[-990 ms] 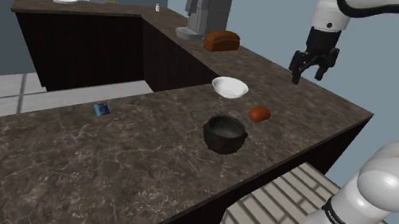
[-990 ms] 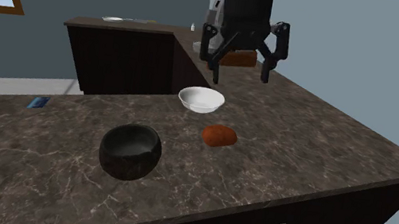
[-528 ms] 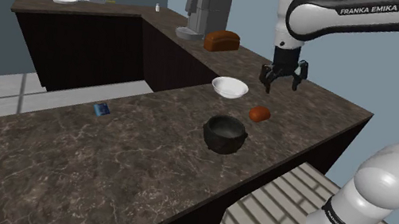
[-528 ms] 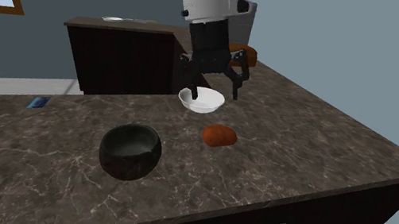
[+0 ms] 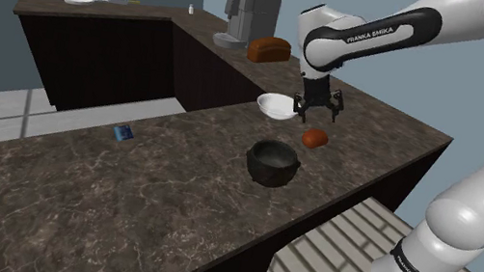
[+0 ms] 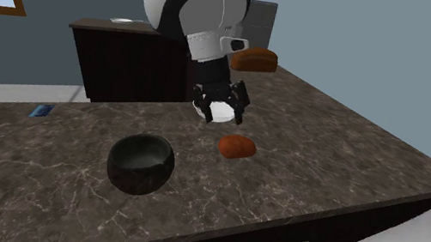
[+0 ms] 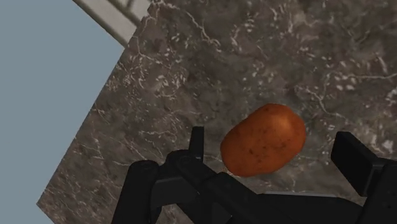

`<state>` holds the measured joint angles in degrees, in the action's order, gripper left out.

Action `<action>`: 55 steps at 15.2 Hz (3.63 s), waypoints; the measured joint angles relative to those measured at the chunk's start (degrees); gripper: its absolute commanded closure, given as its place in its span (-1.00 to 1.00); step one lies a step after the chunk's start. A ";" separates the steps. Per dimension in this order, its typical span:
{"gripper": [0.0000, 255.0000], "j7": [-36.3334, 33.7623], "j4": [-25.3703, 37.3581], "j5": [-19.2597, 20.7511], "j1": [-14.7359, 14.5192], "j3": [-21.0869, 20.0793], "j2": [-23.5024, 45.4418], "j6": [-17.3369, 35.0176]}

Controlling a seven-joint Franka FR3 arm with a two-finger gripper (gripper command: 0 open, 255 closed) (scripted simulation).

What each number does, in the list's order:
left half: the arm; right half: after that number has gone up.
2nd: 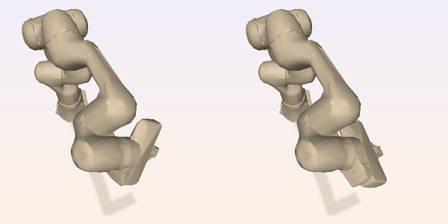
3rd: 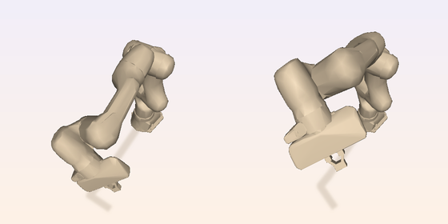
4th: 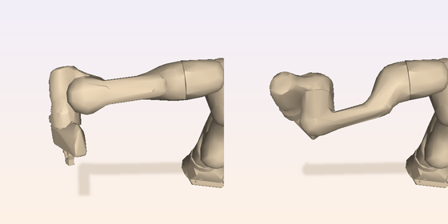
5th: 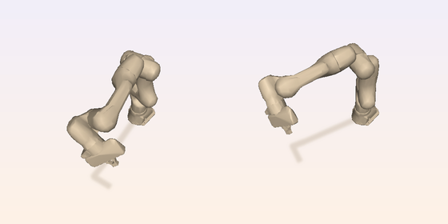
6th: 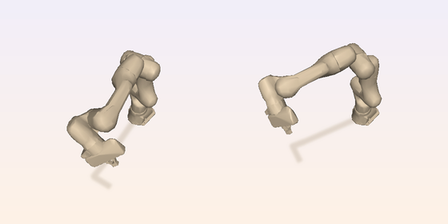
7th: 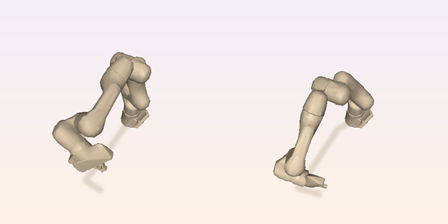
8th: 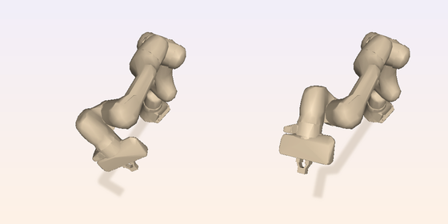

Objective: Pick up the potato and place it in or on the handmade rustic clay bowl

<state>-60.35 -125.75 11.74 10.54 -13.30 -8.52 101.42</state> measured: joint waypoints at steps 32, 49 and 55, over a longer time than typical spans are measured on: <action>1.00 -16.98 3.30 5.37 2.22 1.40 15.85 6.17; 1.00 -13.35 9.66 3.44 2.17 1.15 10.26 -5.11; 1.00 -12.11 12.90 3.07 2.14 1.11 8.95 -9.44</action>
<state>-72.46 -112.85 14.82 12.68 -12.20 0.42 91.98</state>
